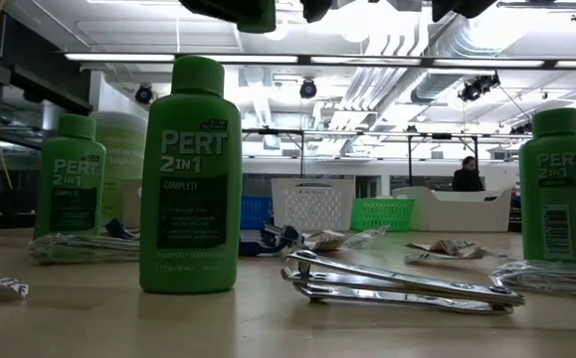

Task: Pick & Place Travel size toiletries
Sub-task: Put the green shampoo into the right white bin

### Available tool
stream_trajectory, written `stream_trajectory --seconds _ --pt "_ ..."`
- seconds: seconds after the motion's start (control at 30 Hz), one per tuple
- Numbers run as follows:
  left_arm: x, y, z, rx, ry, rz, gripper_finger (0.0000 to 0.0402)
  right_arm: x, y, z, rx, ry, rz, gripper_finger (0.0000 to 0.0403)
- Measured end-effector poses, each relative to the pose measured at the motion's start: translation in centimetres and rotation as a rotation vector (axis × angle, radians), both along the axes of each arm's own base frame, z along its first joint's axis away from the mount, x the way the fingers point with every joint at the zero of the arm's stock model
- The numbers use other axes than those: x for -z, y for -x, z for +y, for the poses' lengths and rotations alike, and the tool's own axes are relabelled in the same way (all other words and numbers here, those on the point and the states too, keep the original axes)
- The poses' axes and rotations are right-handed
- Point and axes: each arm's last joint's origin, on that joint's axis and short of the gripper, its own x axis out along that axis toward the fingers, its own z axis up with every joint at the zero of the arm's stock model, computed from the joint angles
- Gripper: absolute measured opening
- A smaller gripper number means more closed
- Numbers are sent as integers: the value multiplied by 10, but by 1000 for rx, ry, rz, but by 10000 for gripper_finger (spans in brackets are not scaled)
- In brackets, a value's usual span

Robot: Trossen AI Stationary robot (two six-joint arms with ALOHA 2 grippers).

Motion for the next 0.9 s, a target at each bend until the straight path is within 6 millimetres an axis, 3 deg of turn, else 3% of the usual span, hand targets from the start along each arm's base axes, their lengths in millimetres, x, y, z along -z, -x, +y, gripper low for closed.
stream_trajectory --seconds 0.17,0.5,0.7,0.9 --pt "4 8 6 -101 -58 51 229 4 -2 -12 52 -27 41 89" --pt "9 34 20 -294 -112 161 231 5 -5 -58 197 -89 54 89" --pt "28 60 33 -384 -179 141 226 -1 -3 -94 290 -165 -14 89" --pt "50 89 56 -449 -130 29 204 -2 3 -132 405 -164 -34 89"
